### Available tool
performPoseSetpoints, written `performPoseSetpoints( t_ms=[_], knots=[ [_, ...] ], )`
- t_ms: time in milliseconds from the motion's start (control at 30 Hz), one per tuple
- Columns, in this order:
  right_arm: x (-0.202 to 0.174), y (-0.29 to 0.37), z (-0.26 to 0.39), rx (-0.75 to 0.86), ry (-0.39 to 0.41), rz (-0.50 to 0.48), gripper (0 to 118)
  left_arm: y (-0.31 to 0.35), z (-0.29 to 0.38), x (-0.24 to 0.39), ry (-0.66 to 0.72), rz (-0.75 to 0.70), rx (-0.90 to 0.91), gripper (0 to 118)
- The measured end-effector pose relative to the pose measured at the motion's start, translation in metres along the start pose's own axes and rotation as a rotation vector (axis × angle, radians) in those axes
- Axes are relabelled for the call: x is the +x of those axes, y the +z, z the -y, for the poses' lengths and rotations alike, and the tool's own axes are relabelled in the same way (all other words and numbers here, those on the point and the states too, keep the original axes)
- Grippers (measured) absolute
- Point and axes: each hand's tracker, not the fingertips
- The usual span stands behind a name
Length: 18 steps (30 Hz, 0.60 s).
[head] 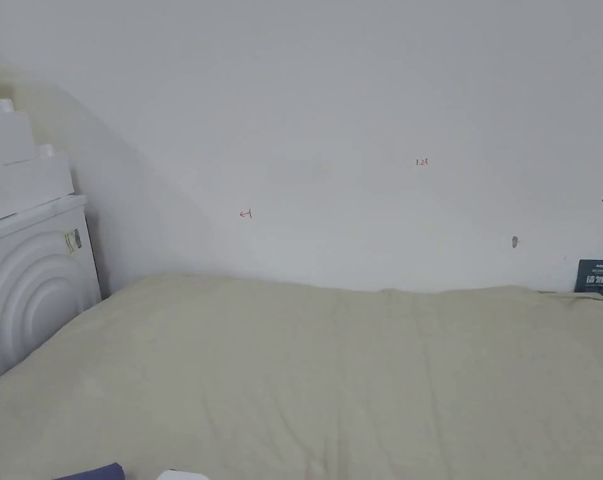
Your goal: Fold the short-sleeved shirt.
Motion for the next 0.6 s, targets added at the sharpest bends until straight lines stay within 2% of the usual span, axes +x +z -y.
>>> performPoseSetpoints(
  t_ms=[100, 133, 267, 367, 433, 467, 500, 533, 600],
  knots=[
    [0.003, -0.005, 0.000, -0.016, -0.015, 0.009, 101, -0.001, 0.000, 0.001, -0.006, -0.012, -0.001, 118],
    [0.001, -0.005, 0.002, -0.004, -0.007, 0.053, 101, -0.003, 0.000, 0.001, -0.004, -0.010, 0.001, 118],
    [-0.007, -0.003, 0.009, -0.020, 0.091, 0.145, 101, -0.008, -0.003, 0.003, -0.012, -0.021, -0.014, 118],
    [-0.006, -0.005, 0.017, -0.009, 0.112, 0.119, 101, -0.010, -0.007, 0.006, -0.028, -0.033, -0.012, 118],
    [0.002, -0.012, 0.020, 0.000, 0.141, 0.025, 101, -0.012, -0.010, 0.008, -0.048, -0.023, -0.014, 118],
    [0.002, -0.016, 0.018, -0.023, 0.136, 0.055, 101, -0.013, -0.011, 0.009, -0.054, -0.023, -0.007, 118],
    [-0.001, -0.021, 0.014, -0.031, 0.128, 0.128, 101, -0.016, -0.013, 0.009, -0.060, -0.023, -0.004, 118],
    [-0.003, -0.025, 0.009, -0.019, 0.165, 0.139, 101, -0.021, -0.016, 0.009, -0.070, -0.019, -0.011, 118],
    [-0.004, -0.038, -0.008, 0.004, 0.238, 0.095, 101, -0.040, -0.031, 0.011, -0.079, -0.023, -0.010, 118]
  ],
)
